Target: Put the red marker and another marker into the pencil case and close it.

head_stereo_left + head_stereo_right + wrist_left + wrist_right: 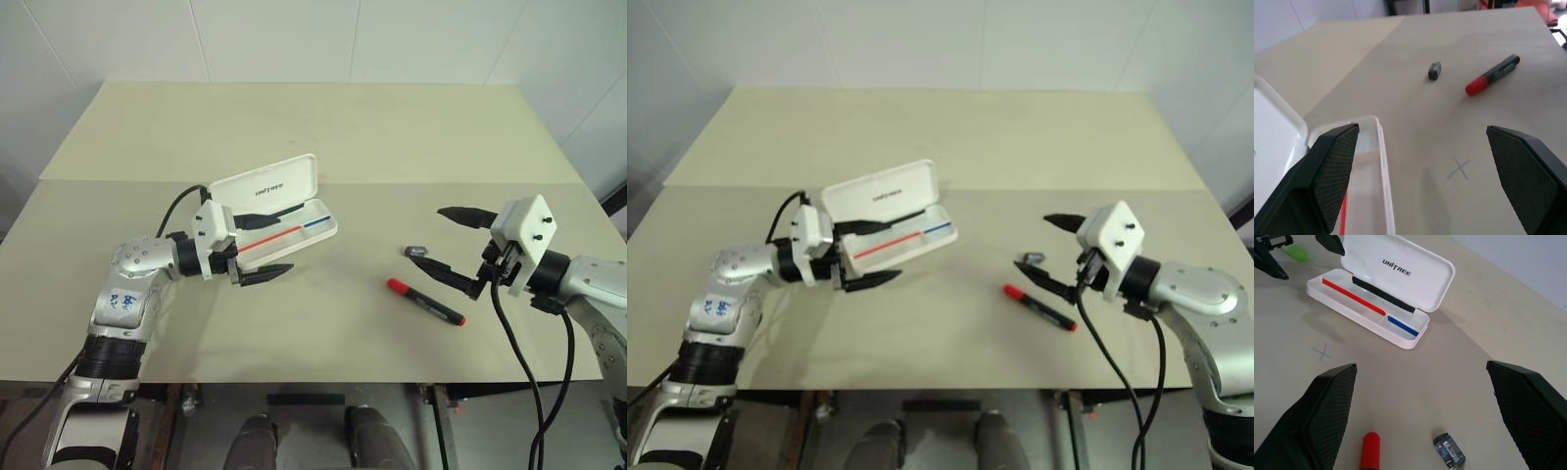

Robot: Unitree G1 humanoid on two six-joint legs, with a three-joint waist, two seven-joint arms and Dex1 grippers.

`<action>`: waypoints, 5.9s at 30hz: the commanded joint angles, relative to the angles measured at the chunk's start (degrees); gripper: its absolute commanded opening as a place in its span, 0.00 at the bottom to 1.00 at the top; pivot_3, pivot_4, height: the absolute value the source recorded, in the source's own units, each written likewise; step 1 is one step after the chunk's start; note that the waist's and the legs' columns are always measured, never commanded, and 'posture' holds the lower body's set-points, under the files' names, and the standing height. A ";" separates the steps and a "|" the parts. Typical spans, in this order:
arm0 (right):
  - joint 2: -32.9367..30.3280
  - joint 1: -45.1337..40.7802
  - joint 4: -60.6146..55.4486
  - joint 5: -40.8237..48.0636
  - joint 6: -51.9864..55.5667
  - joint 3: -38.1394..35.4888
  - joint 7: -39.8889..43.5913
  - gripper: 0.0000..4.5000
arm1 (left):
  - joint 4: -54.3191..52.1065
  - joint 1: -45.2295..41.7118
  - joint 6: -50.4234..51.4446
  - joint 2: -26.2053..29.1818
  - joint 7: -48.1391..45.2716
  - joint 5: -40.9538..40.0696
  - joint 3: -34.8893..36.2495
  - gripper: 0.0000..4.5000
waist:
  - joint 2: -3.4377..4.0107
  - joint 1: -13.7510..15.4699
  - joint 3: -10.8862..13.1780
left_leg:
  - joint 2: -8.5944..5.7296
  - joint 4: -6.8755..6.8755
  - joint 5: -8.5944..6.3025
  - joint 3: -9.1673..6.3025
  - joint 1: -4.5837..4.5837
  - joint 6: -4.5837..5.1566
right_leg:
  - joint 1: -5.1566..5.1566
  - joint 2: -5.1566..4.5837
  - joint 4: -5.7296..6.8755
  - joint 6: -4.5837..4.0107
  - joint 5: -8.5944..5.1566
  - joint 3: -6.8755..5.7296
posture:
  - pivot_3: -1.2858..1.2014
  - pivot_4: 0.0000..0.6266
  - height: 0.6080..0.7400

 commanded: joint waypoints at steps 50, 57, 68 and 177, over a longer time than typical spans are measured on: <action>9.59 -4.88 -8.86 -0.19 0.78 5.75 -8.03 1.00 | 11.68 -9.17 9.38 0.14 7.98 18.67 -13.04 0.38 | 0.03 0.59 0.02 | -0.09 0.38 0.02 -0.34 -0.39 -0.03 | -0.10 -0.04 0.15 -0.01 0.00 -0.33 | 0.52 0.24 1.00; 9.71 -5.98 -8.91 -0.07 1.08 5.52 -8.62 1.00 | 12.57 -10.37 8.45 0.22 8.15 20.47 -14.11 0.01 | 0.03 0.70 0.02 | -0.12 0.41 0.11 -0.43 -0.37 -0.01 | -0.02 -0.05 0.18 -0.01 0.02 -0.39 | 0.52 0.24 1.00; 9.03 -5.84 -9.15 0.12 1.31 5.24 -8.81 1.00 | 10.90 -10.57 2.03 0.09 1.82 17.50 -14.36 0.01 | 0.03 0.72 0.02 | -0.14 0.37 0.19 -0.47 -0.39 0.02 | -0.02 -0.05 0.16 0.00 0.12 -0.41 | 0.52 0.24 1.00; -13.80 7.34 -6.79 0.38 33.91 2.42 -10.56 1.00 | -12.70 -3.89 13.81 8.32 -12.21 -10.10 -0.08 0.99 | 0.12 0.59 0.10 | -0.12 0.28 0.18 -0.45 -0.52 0.13 | -0.02 -0.06 -0.26 0.01 0.17 -0.42 | 0.52 0.24 1.00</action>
